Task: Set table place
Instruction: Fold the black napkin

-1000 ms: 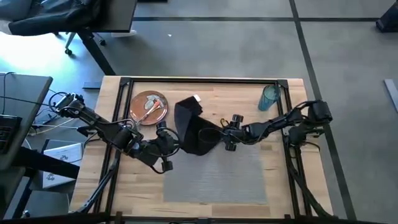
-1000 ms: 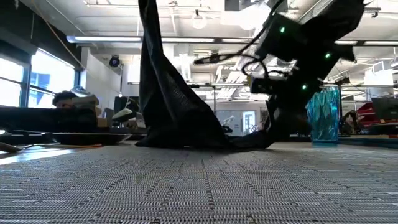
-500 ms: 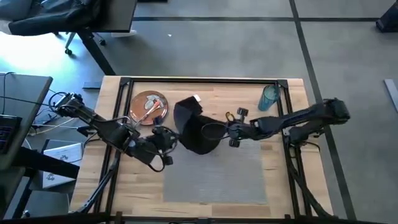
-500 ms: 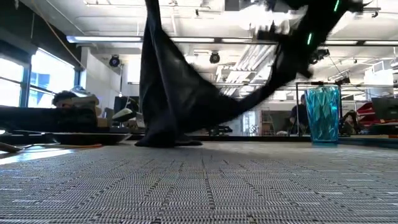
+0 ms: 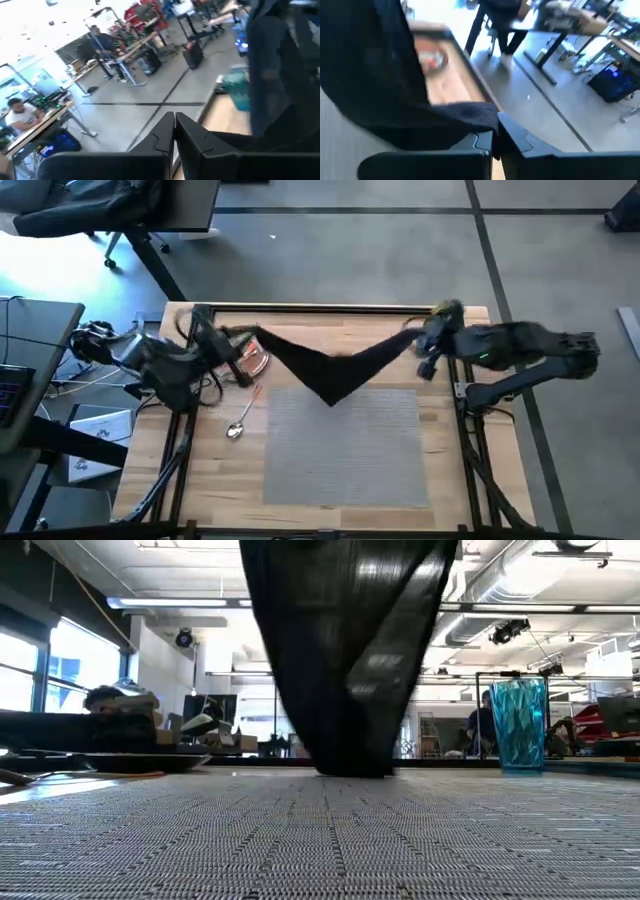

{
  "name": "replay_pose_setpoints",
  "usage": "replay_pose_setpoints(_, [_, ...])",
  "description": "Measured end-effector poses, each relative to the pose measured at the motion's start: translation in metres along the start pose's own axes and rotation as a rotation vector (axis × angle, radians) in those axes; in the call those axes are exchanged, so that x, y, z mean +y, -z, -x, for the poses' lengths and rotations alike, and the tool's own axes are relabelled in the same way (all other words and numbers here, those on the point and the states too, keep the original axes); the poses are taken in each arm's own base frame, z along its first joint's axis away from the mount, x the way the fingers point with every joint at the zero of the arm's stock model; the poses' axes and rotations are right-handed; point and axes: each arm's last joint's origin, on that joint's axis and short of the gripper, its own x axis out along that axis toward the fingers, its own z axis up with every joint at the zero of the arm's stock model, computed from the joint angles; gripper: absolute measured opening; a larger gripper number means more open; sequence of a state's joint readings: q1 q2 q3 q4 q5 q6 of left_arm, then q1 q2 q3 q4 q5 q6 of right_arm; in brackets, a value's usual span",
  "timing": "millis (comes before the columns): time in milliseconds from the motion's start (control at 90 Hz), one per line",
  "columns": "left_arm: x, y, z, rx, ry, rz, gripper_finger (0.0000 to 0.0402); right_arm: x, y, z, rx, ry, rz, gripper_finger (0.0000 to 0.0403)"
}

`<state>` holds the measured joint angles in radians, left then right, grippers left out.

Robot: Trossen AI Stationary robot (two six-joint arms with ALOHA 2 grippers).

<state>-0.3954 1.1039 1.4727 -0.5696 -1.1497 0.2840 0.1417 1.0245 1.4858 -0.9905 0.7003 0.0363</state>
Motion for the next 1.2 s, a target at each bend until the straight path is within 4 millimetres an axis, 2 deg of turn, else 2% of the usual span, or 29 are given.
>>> replay_pose_setpoints(211, [0.025,-0.004,-0.001,-0.021,-0.061,-0.001,0.0000,-0.026,-0.021,0.025,-0.074,0.041,-0.051,0.0000])
replay_pose_setpoints(378, [0.033,-0.008,-0.006,-0.065,-0.055,-0.003,0.0000,-0.036,-0.025,0.034,-0.092,0.065,-0.069,0.0000])
replay_pose_setpoints(644, [0.038,-0.004,-0.026,-0.059,-0.039,-0.064,0.0000,-0.037,-0.015,0.016,0.002,0.150,0.021,0.0000])
replay_pose_setpoints(911, [0.060,0.004,-0.050,-0.054,-0.045,-0.067,0.0000,-0.052,-0.009,-0.002,0.070,0.279,0.136,0.0000])
replay_pose_setpoints(1033, [0.057,0.005,-0.050,-0.077,0.027,-0.041,0.0000,-0.047,-0.005,0.001,0.085,0.207,0.154,0.0000])
replay_pose_setpoints(1200, [0.036,0.010,-0.036,-0.023,0.187,-0.024,0.0000,-0.034,0.006,0.017,0.107,0.020,0.081,0.0000])
